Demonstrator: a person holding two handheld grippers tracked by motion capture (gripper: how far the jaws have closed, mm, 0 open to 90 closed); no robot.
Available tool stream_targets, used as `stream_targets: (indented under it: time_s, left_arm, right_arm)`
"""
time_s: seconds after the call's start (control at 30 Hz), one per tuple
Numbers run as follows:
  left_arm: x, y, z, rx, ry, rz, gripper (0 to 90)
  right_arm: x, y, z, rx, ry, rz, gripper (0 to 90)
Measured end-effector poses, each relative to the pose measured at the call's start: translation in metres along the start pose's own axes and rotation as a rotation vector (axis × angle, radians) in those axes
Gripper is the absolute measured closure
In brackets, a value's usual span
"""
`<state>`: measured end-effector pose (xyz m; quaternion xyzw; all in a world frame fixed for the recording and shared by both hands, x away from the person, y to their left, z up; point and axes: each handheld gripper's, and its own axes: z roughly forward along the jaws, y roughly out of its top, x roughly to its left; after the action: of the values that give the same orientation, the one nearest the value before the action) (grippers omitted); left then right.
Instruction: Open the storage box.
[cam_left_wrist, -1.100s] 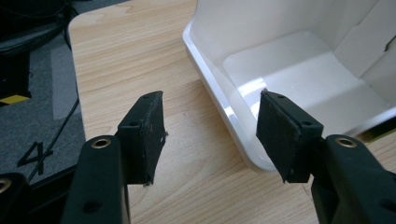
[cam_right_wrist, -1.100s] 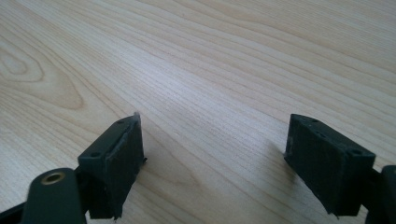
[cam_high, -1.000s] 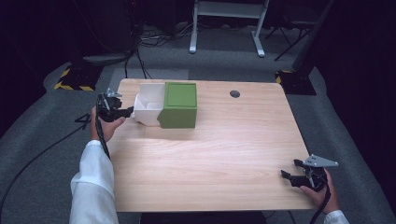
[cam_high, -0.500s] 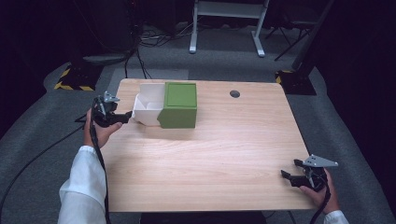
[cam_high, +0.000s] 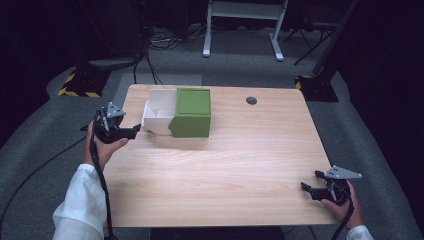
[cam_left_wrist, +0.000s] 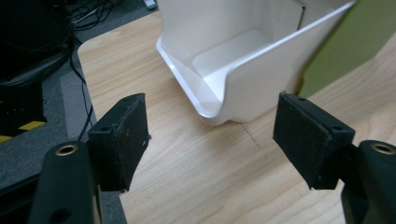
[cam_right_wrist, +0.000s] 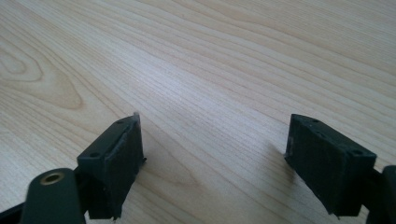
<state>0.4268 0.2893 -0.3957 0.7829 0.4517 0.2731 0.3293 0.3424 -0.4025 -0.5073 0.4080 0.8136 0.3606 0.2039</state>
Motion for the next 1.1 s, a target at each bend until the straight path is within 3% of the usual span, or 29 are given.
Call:
stream_targets:
  time_s: [0.03,0.2,0.47,0.6,0.93,1.1]
  left_arm:
    - [-0.005,-0.001,-0.003,0.002,0.01,0.016,23.4]
    - [-0.018,-0.004,-0.008,-0.022,-0.029,0.02,17.0]
    - [-0.047,-0.013,-0.01,-0.012,-0.084,0.108,16.5]
    - [-0.064,-0.019,-0.008,-0.013,-0.125,0.126,16.6]
    - [-0.098,-0.032,-0.003,0.013,-0.171,0.194,16.6]
    - [-0.111,-0.039,-0.001,0.02,-0.2,0.204,16.6]
  right_arm:
    - [0.0,0.0,0.0,0.0,0.0,0.0,19.2]
    - [0.0,0.0,0.0,0.0,-0.002,-0.001,19.2]
    - [0.0,0.0,0.0,-0.001,-0.003,-0.002,19.1]
    - [0.0,0.0,0.0,-0.001,-0.002,-0.002,19.1]
    - [0.001,0.0,0.0,-0.002,-0.005,-0.004,19.1]
    - [0.0,0.0,0.0,-0.001,-0.003,-0.003,19.2]
